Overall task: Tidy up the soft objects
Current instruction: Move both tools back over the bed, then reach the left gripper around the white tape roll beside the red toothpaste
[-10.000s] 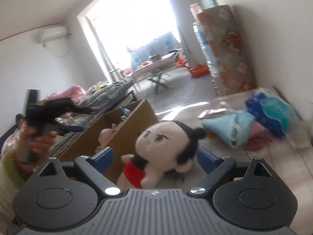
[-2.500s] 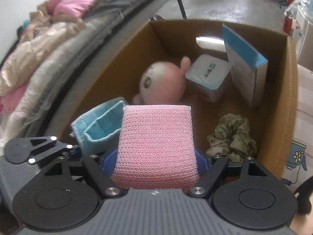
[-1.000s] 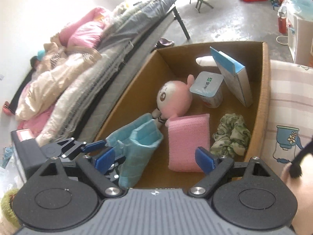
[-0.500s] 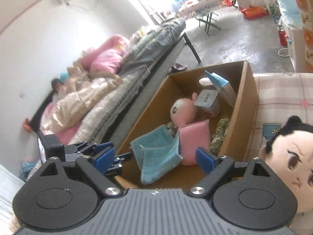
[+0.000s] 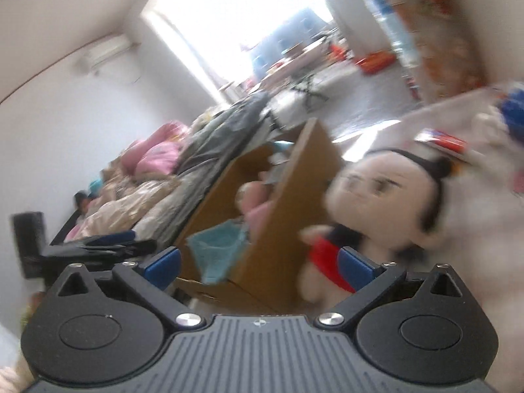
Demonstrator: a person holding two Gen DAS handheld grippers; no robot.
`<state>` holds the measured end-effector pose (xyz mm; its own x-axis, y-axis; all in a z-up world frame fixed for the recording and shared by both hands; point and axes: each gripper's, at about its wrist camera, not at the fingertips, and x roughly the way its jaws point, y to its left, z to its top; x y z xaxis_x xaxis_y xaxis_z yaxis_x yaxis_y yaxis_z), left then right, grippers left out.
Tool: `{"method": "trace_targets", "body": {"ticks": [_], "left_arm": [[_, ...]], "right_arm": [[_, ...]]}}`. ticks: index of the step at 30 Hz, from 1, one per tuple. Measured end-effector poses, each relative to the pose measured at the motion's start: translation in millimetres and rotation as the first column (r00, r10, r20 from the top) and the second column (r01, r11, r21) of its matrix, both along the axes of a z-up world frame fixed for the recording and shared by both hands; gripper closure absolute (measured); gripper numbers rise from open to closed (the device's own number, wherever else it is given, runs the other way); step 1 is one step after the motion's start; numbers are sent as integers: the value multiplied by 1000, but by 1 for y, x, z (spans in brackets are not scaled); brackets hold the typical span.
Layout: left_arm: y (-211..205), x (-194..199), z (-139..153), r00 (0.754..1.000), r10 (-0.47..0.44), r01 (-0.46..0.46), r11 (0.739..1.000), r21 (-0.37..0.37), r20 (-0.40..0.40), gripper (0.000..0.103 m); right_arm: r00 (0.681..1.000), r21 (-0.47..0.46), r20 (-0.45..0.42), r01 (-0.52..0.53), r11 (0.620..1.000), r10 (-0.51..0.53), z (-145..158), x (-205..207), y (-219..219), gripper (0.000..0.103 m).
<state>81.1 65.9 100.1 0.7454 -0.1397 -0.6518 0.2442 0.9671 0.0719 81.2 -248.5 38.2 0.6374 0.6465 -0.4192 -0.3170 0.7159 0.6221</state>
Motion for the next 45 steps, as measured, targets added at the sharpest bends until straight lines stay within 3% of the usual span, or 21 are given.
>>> {"method": "trace_targets", "body": {"ticks": [3,9,16,21,26,34,41,45], "left_arm": [[-36,5,1,998,-62,61,997,-44,-2,1],[-118,30,-1,989,-150,148,984,-97,-13,0],[-213,105,-23,981,-186,177,976,-130,-54,0],[-268,168,-48,970,-202,183,973,-138,-134,2],[-299,242,-82,943,-124,52,971,-233,-308,8],[-326,314,-136,832,-27,-201,916,-346,-554,33],[-329,323,-147,805,4,-280,884,-374,-593,55],[-321,318,-145,794,5,-328,845,-422,-608,66]], "right_arm": [[993,-19,33,117,993,-116,-18,-23,-23,0],[944,-136,143,317,939,-298,-38,-46,-55,0],[902,-167,217,411,896,-374,-53,-29,-90,2],[870,-263,301,469,843,-390,-53,-6,-105,5],[852,-302,377,483,822,-362,-53,7,-116,5],[858,-286,378,466,837,-348,-68,21,-129,6],[866,-276,380,442,853,-326,-71,14,-133,5],[870,-282,383,431,858,-311,-73,14,-133,6]]}}
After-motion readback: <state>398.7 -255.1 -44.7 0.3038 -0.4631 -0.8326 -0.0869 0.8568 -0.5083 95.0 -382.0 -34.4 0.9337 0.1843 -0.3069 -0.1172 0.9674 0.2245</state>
